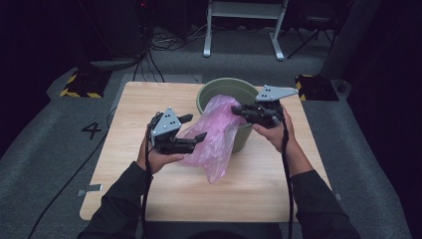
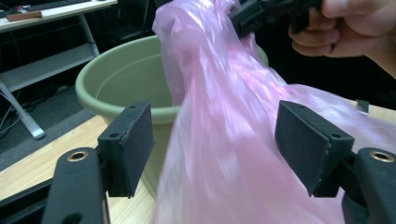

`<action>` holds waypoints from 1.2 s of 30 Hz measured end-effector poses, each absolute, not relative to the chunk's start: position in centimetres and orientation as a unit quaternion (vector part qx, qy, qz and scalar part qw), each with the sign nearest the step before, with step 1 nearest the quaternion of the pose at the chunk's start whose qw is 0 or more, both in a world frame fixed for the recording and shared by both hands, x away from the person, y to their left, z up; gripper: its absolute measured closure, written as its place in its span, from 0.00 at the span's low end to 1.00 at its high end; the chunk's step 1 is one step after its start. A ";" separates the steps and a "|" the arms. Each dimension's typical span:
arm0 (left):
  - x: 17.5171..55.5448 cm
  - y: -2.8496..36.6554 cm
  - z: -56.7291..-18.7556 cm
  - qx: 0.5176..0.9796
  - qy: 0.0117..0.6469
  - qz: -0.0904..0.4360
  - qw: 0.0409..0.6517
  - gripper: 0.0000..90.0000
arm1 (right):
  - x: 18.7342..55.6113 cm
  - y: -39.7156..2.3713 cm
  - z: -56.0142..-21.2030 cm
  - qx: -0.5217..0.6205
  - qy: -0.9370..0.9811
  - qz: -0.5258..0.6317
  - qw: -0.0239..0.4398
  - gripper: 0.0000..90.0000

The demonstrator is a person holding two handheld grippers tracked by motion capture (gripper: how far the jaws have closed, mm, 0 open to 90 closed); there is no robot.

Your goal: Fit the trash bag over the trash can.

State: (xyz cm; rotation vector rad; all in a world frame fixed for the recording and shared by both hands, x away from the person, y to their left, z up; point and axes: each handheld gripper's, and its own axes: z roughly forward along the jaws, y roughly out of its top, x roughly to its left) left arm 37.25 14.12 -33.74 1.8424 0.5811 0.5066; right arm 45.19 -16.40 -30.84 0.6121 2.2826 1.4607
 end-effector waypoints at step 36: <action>36.9 13.7 -37.4 0.802 0.230 0.193 0.516 0.67 | 47.0 -19.7 -32.2 0.296 0.804 0.467 0.218 0.42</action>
